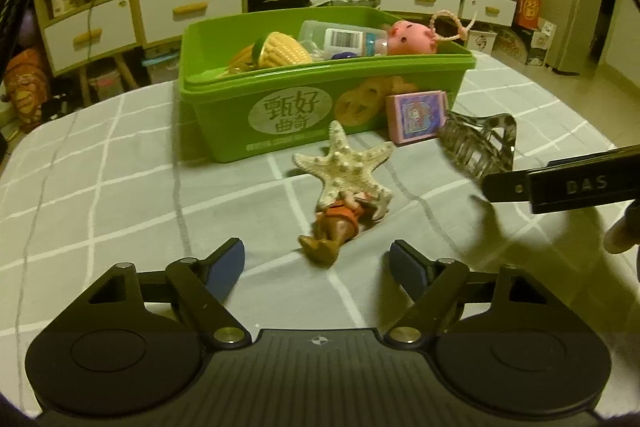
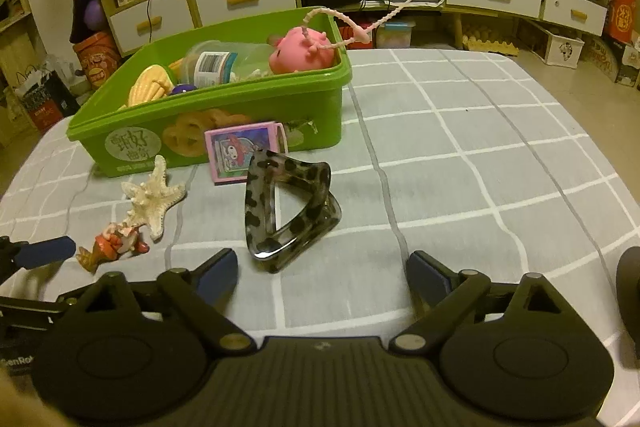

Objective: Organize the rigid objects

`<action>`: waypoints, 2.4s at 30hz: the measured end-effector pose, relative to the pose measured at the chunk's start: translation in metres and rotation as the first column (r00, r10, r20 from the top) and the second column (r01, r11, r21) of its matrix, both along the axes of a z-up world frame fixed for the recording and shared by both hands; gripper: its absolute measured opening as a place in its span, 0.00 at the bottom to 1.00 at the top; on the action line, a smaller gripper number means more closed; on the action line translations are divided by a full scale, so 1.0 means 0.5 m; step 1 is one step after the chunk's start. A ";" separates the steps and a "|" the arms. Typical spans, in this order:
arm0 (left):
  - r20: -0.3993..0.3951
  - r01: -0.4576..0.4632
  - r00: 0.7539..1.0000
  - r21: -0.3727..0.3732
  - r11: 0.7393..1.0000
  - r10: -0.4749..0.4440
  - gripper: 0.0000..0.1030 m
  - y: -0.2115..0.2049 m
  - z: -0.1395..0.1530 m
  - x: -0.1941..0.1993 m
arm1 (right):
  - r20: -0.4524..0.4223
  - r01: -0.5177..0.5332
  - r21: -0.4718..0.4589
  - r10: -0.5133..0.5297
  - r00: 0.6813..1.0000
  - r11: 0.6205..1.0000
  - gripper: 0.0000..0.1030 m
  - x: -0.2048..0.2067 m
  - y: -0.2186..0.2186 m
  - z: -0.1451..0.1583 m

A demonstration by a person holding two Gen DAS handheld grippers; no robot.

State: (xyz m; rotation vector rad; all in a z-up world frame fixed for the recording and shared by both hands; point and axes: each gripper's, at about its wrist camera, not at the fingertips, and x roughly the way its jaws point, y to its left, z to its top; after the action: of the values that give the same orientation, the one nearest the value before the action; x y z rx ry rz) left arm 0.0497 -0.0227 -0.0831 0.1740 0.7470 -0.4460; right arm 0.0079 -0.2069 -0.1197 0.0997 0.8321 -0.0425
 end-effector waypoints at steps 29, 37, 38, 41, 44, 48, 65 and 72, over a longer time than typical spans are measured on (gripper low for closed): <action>-0.059 0.016 0.998 -0.089 0.996 -0.021 0.23 -0.019 0.016 -0.018 | -0.032 -0.010 0.063 0.012 0.999 0.998 0.04 0.016 0.020 0.022; -0.120 -0.014 0.993 -0.143 0.990 -0.004 0.23 -0.015 0.026 -0.019 | -0.064 0.001 0.230 0.014 0.998 0.973 0.02 0.017 0.010 0.034; -0.121 -0.015 0.993 -0.147 0.989 -0.003 0.23 -0.016 0.028 -0.020 | -0.065 0.001 0.243 0.015 0.998 0.970 0.02 0.017 0.010 0.036; -0.122 -0.017 0.993 -0.159 0.987 -0.003 0.23 -0.015 0.034 -0.021 | -0.069 0.008 0.286 0.013 0.998 0.958 0.02 0.015 0.007 0.041; -0.127 -0.021 0.992 -0.175 0.984 -0.001 0.23 -0.014 0.041 -0.022 | -0.078 0.019 0.326 0.007 0.997 0.945 0.01 0.015 0.003 0.045; -0.138 -0.034 0.990 -0.191 0.981 0.007 0.23 -0.011 0.046 -0.020 | -0.096 0.038 0.369 -0.002 0.995 0.928 0.00 0.015 -0.004 0.047; -0.158 -0.084 0.986 -0.223 0.971 0.049 0.23 0.007 0.059 -0.007 | -0.157 0.078 0.473 -0.003 0.988 0.878 0.00 0.019 -0.026 0.056; -0.165 -0.087 0.985 -0.221 0.971 0.051 0.23 0.007 0.057 -0.005 | -0.187 0.102 0.455 -0.017 0.982 0.885 0.36 0.024 -0.027 0.043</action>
State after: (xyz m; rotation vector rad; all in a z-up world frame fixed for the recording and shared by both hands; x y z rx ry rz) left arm 0.0474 -0.0190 -0.0546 -0.1039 0.8481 -0.4792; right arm 0.0197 -0.2204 -0.0982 0.5824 1.0072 0.0933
